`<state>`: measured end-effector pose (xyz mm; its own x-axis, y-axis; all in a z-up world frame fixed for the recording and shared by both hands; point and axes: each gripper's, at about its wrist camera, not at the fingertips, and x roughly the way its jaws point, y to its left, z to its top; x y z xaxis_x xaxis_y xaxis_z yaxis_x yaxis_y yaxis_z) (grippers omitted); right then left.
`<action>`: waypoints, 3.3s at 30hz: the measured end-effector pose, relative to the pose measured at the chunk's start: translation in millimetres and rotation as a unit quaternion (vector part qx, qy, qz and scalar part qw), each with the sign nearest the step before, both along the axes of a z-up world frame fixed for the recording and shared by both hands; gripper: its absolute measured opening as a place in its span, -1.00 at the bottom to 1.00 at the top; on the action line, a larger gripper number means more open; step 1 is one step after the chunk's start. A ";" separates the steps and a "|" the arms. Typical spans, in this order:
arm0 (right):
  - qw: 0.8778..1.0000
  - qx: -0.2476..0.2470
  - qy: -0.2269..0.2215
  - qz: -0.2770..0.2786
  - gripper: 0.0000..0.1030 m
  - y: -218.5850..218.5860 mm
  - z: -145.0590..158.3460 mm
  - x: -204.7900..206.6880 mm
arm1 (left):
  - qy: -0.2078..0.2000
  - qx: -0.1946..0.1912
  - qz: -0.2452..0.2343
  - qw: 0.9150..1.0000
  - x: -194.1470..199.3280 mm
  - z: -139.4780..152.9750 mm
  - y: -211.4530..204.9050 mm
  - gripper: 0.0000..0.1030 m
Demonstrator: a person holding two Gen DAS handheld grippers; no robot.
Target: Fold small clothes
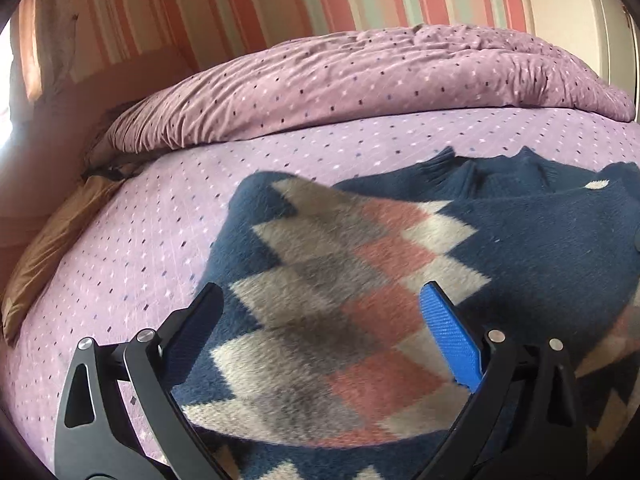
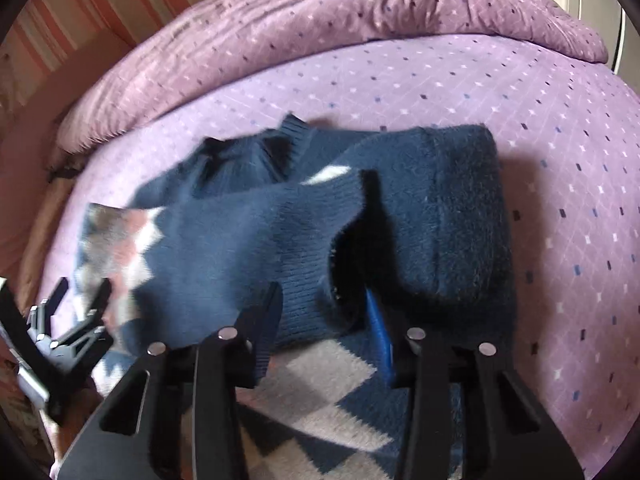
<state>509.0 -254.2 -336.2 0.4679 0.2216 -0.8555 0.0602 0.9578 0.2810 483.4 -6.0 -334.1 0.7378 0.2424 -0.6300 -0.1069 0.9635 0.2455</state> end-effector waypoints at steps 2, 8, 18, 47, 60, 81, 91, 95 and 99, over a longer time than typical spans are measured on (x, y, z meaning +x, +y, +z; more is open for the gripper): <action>1.000 0.001 -0.006 -0.004 -0.42 0.7 0.9 -0.6 | -0.003 -0.001 0.001 1.000 -1.2 -0.5 4.6 0.91; 0.999 -0.023 -0.031 0.002 -0.87 1.8 17.4 -6.5 | 0.008 -0.025 0.010 1.000 -0.4 -4.3 17.0 0.91; 0.996 -0.082 -0.013 -0.015 -0.87 -17.3 18.1 -26.2 | 0.028 -0.039 0.022 0.999 2.0 -12.2 26.3 0.94; 0.958 -0.282 -0.011 -0.041 0.85 -22.9 -5.6 -40.6 | 0.057 -0.027 0.024 0.998 5.5 -18.5 55.3 0.94; 0.980 -0.173 -0.096 0.009 0.85 -29.1 76.5 -215.7 | 0.000 -0.040 -0.013 0.999 -139.2 63.8 94.8 0.94; 0.989 -0.083 -0.101 -0.062 0.88 -50.9 56.9 -465.9 | -0.033 -0.095 -0.040 0.994 -411.2 69.4 132.9 0.94; 0.989 -0.081 -0.096 -0.082 0.67 -60.6 43.0 -468.2 | -0.002 -0.097 -0.021 0.995 -397.1 43.7 142.8 0.94; 0.991 -0.071 -0.071 -0.083 0.41 -66.4 31.5 -456.4 | 0.007 -0.113 -0.012 0.994 -389.9 36.5 155.3 0.94; 0.993 -0.057 -0.063 -0.082 0.41 -67.7 21.2 -451.0 | 0.009 -0.112 -0.009 0.994 -390.0 30.9 160.2 0.94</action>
<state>58.0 -321.9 -315.0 0.5939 0.0386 -0.8036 0.1887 0.9643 0.1858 93.4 154.2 -303.1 0.7285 0.0821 -0.6801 -0.0874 0.9958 0.0265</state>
